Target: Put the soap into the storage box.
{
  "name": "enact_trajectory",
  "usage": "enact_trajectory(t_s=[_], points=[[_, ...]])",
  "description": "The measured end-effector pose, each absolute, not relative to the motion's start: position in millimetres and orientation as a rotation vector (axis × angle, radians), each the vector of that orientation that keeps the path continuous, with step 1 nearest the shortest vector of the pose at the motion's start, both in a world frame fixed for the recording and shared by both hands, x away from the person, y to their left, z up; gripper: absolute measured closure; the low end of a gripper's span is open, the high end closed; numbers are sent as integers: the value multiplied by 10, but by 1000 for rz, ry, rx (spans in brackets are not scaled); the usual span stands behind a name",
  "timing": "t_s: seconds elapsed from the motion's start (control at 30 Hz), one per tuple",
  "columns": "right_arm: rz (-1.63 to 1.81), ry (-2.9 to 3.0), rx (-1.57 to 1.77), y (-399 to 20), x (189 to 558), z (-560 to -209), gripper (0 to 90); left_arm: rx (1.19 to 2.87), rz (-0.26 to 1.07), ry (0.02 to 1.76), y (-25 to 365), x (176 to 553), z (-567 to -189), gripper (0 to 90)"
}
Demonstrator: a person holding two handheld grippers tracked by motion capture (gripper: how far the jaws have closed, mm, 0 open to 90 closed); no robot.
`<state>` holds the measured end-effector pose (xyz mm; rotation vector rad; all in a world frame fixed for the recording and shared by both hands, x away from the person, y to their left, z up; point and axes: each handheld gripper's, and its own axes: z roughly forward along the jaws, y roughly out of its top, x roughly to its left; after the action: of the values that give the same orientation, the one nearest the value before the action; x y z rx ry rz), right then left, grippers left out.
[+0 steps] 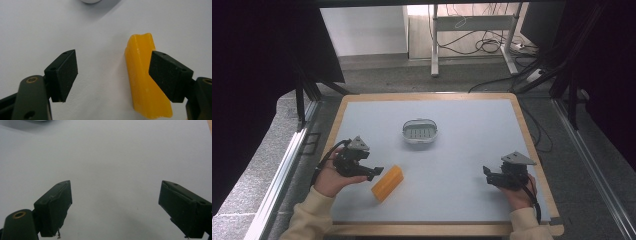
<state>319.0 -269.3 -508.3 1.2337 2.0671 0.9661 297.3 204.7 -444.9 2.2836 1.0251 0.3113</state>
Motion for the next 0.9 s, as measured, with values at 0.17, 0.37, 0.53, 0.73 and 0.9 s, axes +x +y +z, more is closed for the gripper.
enact_trajectory(t_s=[0.17, 0.37, 0.53, 0.73, 0.9], points=[[958, 2070, 1231, -2689, 3193, -5089, 119, 2296, 300, 1020, 2011, 2975, -4472, 226], [956, 2072, 1234, -2687, 3195, -5094, 119, 2319, 287, 999, 1939, 2969, -4511, 220], [950, 2075, 1234, -2683, 3198, -5099, 119, 2333, 276, 984, 1881, 2960, -4531, 218], [949, 2076, 1240, -2685, 3201, -5104, 119, 2351, 259, 984, 1781, 2952, -4587, 207], [951, 2075, 1241, -2686, 3200, -5103, 119, 2363, 254, 978, 1735, 2941, -4603, 207]])
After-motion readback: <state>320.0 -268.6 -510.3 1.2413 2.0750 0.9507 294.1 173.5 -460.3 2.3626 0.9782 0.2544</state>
